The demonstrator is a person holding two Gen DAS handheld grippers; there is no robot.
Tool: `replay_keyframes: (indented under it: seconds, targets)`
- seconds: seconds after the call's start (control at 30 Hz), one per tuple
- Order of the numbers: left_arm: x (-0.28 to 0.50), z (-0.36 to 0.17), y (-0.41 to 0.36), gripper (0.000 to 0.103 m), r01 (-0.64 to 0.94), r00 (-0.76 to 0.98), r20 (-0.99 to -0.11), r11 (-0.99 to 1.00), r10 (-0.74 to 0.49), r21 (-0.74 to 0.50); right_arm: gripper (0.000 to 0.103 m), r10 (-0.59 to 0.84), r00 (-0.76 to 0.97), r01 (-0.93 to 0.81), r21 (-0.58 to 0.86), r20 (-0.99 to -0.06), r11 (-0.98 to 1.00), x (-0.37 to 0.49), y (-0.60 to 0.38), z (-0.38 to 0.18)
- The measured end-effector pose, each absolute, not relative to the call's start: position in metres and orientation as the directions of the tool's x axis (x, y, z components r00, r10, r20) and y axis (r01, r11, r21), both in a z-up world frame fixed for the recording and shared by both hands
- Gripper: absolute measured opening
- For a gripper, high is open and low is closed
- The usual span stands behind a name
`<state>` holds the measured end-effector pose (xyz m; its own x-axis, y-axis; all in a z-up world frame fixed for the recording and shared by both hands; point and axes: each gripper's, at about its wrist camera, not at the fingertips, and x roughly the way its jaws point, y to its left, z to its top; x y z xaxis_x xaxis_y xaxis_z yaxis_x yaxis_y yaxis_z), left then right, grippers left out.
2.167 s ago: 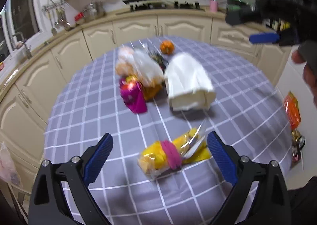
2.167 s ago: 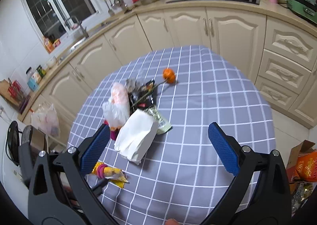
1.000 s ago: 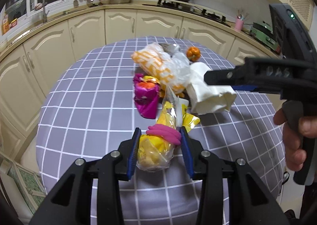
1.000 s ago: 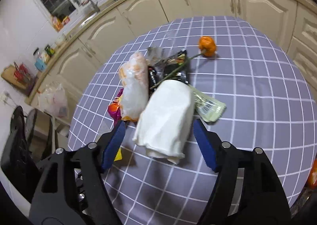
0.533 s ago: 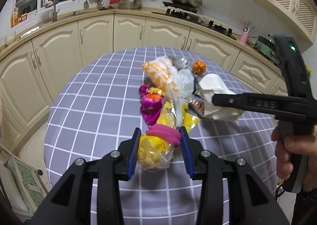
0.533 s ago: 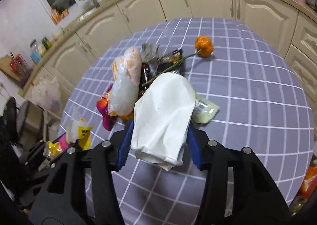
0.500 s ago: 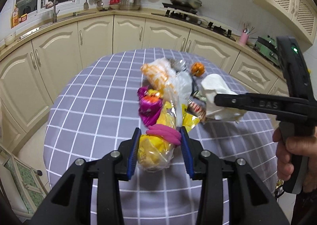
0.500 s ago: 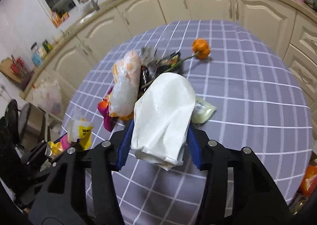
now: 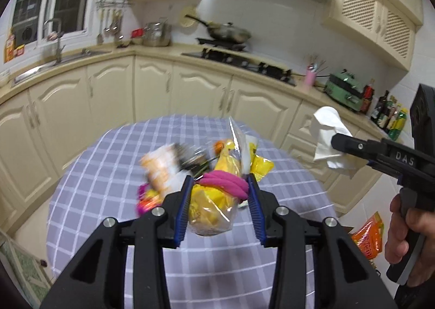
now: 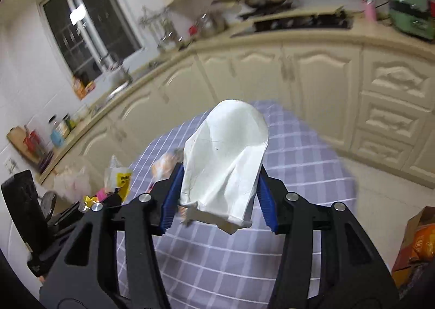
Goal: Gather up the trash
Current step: 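Carry the packet and tissue to the blue bin and release both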
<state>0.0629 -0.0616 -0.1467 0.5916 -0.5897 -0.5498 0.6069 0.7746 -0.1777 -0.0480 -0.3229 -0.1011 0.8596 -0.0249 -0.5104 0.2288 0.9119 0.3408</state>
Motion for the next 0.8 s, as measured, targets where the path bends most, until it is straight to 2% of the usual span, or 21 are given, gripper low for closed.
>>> replay_keyframes:
  seconds: [0.2, 0.37, 0.6, 0.8]
  targets:
    - [0.043, -0.128, -0.123, 0.038, 0.697, 0.536, -0.526, 0.698, -0.660, -0.166, 0.052, -0.184, 0.854, 0.378, 0.337, -0.487, 0.862, -0.107, -0.379, -0.096]
    - [0.014, -0.131, -0.184, 0.038, 0.788, 0.438, -0.539, 0.596, -0.720, -0.155, 0.052, -0.328, 0.789, 0.541, 0.332, -0.520, 0.773, -0.174, -0.430, -0.113]
    - [-0.038, -0.167, -0.275, 0.038, 0.897, 0.232, -0.615, 0.411, -0.754, -0.166, 0.053, -0.449, 0.639, 0.738, 0.333, -0.625, 0.587, -0.271, -0.488, -0.168]
    - [-0.095, -0.218, -0.346, 0.038, 0.949, 0.062, -0.707, 0.260, -0.704, -0.176, 0.053, -0.443, 0.544, 0.825, 0.359, -0.713, 0.435, -0.329, -0.517, -0.227]
